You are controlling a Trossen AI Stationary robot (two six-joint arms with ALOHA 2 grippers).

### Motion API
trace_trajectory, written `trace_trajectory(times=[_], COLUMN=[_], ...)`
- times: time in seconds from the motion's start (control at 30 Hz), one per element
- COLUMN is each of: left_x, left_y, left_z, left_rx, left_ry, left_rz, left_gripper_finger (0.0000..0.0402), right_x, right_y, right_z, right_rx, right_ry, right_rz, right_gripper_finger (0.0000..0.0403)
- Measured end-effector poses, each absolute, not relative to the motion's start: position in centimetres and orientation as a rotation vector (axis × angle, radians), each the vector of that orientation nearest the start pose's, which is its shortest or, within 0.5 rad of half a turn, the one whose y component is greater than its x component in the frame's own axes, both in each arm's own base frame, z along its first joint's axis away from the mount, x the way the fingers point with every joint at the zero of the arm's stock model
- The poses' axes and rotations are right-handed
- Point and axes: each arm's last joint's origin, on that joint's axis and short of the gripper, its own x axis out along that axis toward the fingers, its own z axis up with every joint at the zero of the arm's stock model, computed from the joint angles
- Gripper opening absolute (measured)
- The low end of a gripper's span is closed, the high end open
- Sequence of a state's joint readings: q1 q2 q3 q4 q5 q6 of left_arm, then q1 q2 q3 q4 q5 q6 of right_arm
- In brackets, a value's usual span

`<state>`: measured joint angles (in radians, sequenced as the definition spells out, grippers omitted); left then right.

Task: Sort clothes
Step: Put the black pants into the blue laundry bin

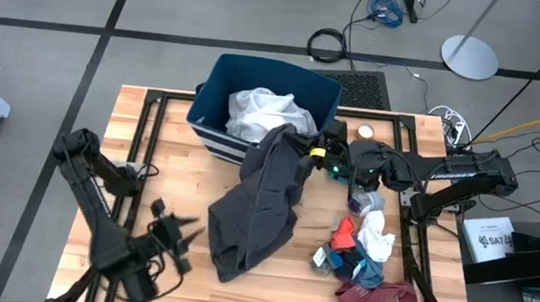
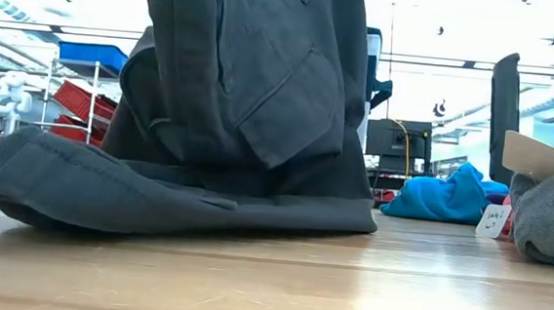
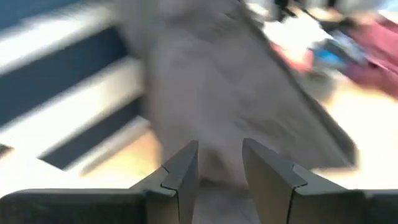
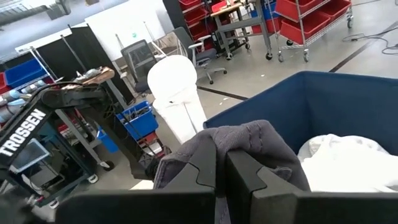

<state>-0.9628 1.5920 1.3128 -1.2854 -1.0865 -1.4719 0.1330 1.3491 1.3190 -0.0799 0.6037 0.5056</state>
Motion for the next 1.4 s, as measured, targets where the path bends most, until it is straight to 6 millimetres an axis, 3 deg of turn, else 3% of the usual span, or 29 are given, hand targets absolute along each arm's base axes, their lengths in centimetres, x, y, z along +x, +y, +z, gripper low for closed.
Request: trace_trajectory(times=[0.13,0.3,0.57,0.77,1.0,1.2,1.4], left_x=[18.3,20.2,23.5,25.1,26.8,28.6,29.3], left_y=[-23.7,-26.8,-27.9,-27.3,-25.6,-22.7,-21.9], left_z=[27.9,27.1,24.9,23.8,25.1,24.6,24.4], left_rx=[-0.023,0.053,0.171,0.076,-0.181,-0.440,-0.497], left_ry=[0.583,0.626,0.560,0.612,0.583,0.678,0.654], left_rz=[0.353,0.092,0.089,0.106,0.225,0.370,0.431], left_gripper_finger=[0.0132,0.0132,0.0138,0.0198,0.0275,0.0279,0.0277], right_x=[30.0,30.0,29.9,29.9,30.0,30.0,30.0], right_y=[2.1,1.9,1.9,1.9,2.0,2.0,2.0], right_z=[40.4,40.4,40.4,40.4,40.4,40.4,40.3], right_rx=[0.460,0.463,0.463,0.463,0.464,0.464,0.460], right_ry=[-0.018,-0.021,-0.021,-0.021,-0.014,-0.012,-0.008], right_rz=[-0.487,-0.492,-0.492,-0.492,-0.473,-0.469,-0.467], right_gripper_finger=[0.0000,0.0000,0.0000,0.0000,0.0000,0.0000,0.0000])
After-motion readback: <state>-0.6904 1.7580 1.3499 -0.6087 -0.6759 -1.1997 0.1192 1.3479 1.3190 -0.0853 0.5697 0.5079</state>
